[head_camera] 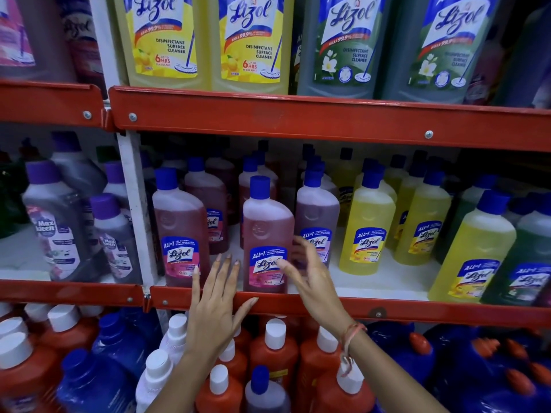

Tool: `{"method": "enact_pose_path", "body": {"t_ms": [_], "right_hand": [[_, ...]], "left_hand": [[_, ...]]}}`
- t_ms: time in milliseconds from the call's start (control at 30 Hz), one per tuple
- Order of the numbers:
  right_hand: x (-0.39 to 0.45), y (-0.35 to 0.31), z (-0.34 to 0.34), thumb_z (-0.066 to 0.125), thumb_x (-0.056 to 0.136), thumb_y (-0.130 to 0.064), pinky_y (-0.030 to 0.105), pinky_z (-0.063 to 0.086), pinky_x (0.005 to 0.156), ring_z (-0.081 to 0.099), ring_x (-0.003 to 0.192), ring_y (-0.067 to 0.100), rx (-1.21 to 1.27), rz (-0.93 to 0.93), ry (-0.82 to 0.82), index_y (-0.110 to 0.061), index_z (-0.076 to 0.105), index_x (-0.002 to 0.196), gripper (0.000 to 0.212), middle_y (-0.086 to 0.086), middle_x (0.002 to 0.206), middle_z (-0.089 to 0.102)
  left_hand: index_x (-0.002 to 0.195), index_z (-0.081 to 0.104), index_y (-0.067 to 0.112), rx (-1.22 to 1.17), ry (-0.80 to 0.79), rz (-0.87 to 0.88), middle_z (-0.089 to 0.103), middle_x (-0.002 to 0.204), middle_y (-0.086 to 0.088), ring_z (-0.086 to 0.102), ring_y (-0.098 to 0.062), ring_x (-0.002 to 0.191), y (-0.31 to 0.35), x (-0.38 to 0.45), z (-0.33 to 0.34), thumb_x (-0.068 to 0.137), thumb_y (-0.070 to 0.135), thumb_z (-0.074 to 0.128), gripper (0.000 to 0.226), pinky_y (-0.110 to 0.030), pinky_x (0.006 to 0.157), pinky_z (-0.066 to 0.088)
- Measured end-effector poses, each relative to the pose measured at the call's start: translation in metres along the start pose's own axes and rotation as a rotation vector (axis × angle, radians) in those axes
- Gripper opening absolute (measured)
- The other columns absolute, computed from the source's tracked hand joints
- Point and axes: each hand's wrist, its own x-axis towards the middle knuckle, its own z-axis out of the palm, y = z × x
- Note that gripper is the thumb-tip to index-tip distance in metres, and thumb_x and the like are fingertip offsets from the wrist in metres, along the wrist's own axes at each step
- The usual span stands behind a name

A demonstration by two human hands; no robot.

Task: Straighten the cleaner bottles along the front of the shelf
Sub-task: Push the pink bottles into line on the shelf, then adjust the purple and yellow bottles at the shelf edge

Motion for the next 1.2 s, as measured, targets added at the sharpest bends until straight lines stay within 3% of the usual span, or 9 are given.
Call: {"method": "enact_pose_path", "body": {"t_ms": [100,167,300,433,567,733,867,1033,1200], "right_hand": [[-0.002,0.002,-0.024,0.057,0.089,-0.048,0.009,0.041,0.094,0.051,0.118,0.006,-0.092,-0.084,0.279,-0.022,0.041,0.137,0.057,-0.003,0.129,0.050],[0.005,0.010,-0.036,0.059,0.091,-0.040,0.017,0.041,0.100,0.045,0.126,0.012,-0.152,-0.072,0.386,-0.018,0.035,0.142,0.061,0.003,0.137,0.043],[0.028,0.028,-0.043,0.068,0.081,-0.048,0.032,0.045,0.105,0.042,0.135,0.019,-0.031,0.039,0.293,-0.025,0.017,0.150,0.088,0.007,0.148,0.038],[0.045,0.035,-0.046,0.074,0.079,-0.030,0.019,0.057,0.082,0.061,0.115,0.018,0.099,0.122,0.119,-0.022,0.026,0.144,0.081,0.000,0.130,0.056],[0.049,0.039,-0.051,0.077,0.067,-0.043,0.044,0.058,0.089,0.065,0.111,0.024,0.139,0.190,0.056,-0.019,0.040,0.130,0.077,0.006,0.123,0.063],[0.039,0.039,-0.054,0.076,0.078,-0.027,0.036,0.060,0.085,0.067,0.105,0.018,0.098,0.161,0.046,-0.021,0.041,0.126,0.060,0.006,0.120,0.065],[0.018,0.035,-0.060,0.076,0.069,-0.041,0.024,0.059,0.078,0.069,0.100,0.008,0.082,0.107,0.050,-0.017,0.045,0.125,0.069,0.001,0.116,0.068],[0.003,0.035,-0.063,0.073,0.066,-0.051,0.034,0.060,0.085,0.068,0.106,0.012,0.074,0.094,0.046,-0.020,0.042,0.130,0.078,0.001,0.121,0.066],[-0.001,0.033,-0.065,0.072,0.068,-0.047,0.033,0.060,0.085,0.067,0.106,0.013,0.069,0.081,0.043,-0.020,0.043,0.128,0.072,0.000,0.121,0.066]], "left_hand": [[0.146,0.039,0.007,-0.003,-0.005,-0.011,0.042,0.152,-0.013,0.029,-0.024,0.145,0.000,0.000,-0.001,0.096,0.062,0.029,0.075,-0.049,0.124,0.005],[0.146,0.040,0.007,-0.004,-0.012,-0.013,0.043,0.152,-0.014,0.030,-0.025,0.144,0.000,0.000,-0.002,0.096,0.062,0.028,0.075,-0.047,0.124,0.003],[0.146,0.040,0.008,-0.010,-0.027,-0.018,0.044,0.151,-0.014,0.030,-0.025,0.144,0.000,0.001,-0.002,0.096,0.062,0.027,0.075,-0.048,0.124,0.003],[0.147,0.038,0.010,-0.023,-0.031,-0.017,0.041,0.153,-0.013,0.028,-0.023,0.145,0.000,0.001,-0.003,0.095,0.063,0.028,0.075,-0.047,0.124,0.003],[0.149,0.035,0.011,-0.023,-0.040,-0.019,0.038,0.156,-0.012,0.027,-0.024,0.146,-0.001,0.001,-0.002,0.095,0.063,0.029,0.075,-0.047,0.124,0.003],[0.148,0.036,0.011,-0.022,-0.043,-0.024,0.040,0.154,-0.013,0.029,-0.025,0.145,0.001,0.001,-0.002,0.096,0.064,0.026,0.075,-0.048,0.123,0.005],[0.148,0.036,0.011,-0.020,-0.053,-0.038,0.040,0.154,-0.013,0.030,-0.025,0.145,0.001,0.000,-0.003,0.096,0.064,0.025,0.075,-0.048,0.123,0.005],[0.148,0.036,0.010,-0.017,-0.074,-0.045,0.041,0.154,-0.013,0.032,-0.026,0.144,0.002,0.000,-0.003,0.096,0.064,0.024,0.076,-0.052,0.122,0.011],[0.147,0.038,0.010,-0.022,-0.083,-0.047,0.042,0.153,-0.014,0.033,-0.026,0.144,0.002,-0.001,-0.005,0.096,0.063,0.024,0.075,-0.050,0.122,0.009]]}}
